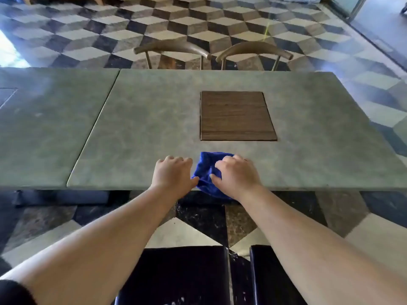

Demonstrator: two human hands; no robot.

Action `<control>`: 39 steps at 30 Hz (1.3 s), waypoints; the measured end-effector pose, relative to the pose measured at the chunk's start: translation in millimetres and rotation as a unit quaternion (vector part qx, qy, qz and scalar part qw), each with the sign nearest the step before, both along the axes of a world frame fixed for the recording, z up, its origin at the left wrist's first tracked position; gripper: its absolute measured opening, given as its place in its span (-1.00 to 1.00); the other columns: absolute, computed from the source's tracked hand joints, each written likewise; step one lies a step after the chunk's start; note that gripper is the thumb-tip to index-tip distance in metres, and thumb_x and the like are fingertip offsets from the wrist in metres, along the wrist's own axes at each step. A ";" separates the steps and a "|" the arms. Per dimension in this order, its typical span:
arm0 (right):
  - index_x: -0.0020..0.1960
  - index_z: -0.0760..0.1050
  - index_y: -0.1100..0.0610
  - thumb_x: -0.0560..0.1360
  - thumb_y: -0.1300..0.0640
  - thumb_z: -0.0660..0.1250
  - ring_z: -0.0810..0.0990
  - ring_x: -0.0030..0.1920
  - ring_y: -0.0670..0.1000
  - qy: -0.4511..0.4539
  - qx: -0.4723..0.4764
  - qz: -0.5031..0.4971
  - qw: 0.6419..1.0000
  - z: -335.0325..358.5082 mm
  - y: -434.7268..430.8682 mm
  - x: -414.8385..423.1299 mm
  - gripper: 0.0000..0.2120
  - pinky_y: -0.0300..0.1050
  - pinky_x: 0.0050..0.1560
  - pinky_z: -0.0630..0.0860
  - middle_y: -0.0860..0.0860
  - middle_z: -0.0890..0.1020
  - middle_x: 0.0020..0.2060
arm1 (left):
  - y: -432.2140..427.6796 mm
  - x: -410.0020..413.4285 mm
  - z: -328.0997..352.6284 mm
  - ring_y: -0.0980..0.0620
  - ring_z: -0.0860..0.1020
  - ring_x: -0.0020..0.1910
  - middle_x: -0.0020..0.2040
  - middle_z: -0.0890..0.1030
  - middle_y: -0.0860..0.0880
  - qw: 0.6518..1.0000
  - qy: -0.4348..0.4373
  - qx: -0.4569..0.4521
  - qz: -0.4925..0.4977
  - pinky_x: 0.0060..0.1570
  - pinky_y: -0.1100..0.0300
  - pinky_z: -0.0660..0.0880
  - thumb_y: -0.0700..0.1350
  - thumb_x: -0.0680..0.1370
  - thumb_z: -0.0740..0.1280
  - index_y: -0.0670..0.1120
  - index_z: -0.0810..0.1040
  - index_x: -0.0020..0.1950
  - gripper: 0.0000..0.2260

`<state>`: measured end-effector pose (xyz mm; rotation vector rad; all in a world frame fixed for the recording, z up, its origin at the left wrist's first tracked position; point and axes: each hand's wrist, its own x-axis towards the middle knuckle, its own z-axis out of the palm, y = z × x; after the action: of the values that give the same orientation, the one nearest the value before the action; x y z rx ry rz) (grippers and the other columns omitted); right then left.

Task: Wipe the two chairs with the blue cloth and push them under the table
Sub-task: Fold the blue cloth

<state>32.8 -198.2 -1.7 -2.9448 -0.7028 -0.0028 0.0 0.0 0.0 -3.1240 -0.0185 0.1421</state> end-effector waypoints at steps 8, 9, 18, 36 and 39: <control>0.08 0.59 0.03 0.57 -0.14 0.36 0.62 0.06 0.17 0.017 -0.044 0.011 0.999 -44.8 14.6 -4.0 -0.74 0.03 -0.03 0.42 0.03 0.64 0.02 | 0.7 -10.8 -35.4 -0.12 0.61 0.12 0.09 0.70 0.00 0.999 0.016 -0.043 0.028 0.05 -0.01 0.48 0.29 0.57 0.32 0.05 0.59 0.23 -0.60; 0.08 0.59 0.03 0.58 -0.10 0.35 0.62 0.05 0.17 0.012 -0.045 0.009 0.999 -46.8 15.3 -4.9 -0.78 0.02 -0.04 0.41 0.03 0.63 0.02 | 1.0 -11.7 -36.5 -0.12 0.61 0.12 0.10 0.70 0.01 0.998 0.014 -0.045 0.029 0.04 -0.01 0.48 0.29 0.57 0.31 0.05 0.59 0.23 -0.60; -0.04 0.38 0.09 0.68 0.14 0.15 0.52 -0.36 0.09 0.050 0.151 -0.064 0.985 -20.9 24.7 -20.5 -0.87 -0.08 -0.43 0.24 -0.04 0.55 -0.33 | 11.7 -28.7 -18.8 -0.12 0.55 0.28 0.30 0.64 0.02 0.991 -0.005 -0.129 0.044 0.20 -0.03 0.45 0.30 0.54 0.39 0.07 0.51 0.42 -0.47; -0.03 0.40 -0.01 0.64 0.08 0.19 0.54 -0.26 0.01 0.094 0.288 0.048 0.952 180.4 58.7 -98.0 -0.92 0.08 -0.20 0.49 -0.05 0.58 -0.30 | 42.2 -108.1 142.6 -0.08 0.66 -0.02 0.00 0.68 0.10 0.948 0.036 -0.315 0.019 -0.05 0.04 0.58 0.03 0.48 0.47 0.13 0.51 0.04 -0.79; 0.00 0.40 -0.01 0.64 0.06 0.19 0.55 -0.27 0.02 0.081 0.267 0.079 0.957 208.5 68.0 -108.5 -0.94 0.07 -0.21 0.50 -0.05 0.57 -0.33 | 61.7 -122.9 162.7 -0.21 0.61 -0.07 -0.10 0.65 0.02 0.965 0.020 -0.260 0.030 -0.16 0.02 0.54 -0.08 0.50 0.38 0.06 0.50 -0.04 -0.90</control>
<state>-75.7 -130.2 206.8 -2.3398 -0.7671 0.0536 -122.9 61.7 162.7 -3.6469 -0.0882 0.2471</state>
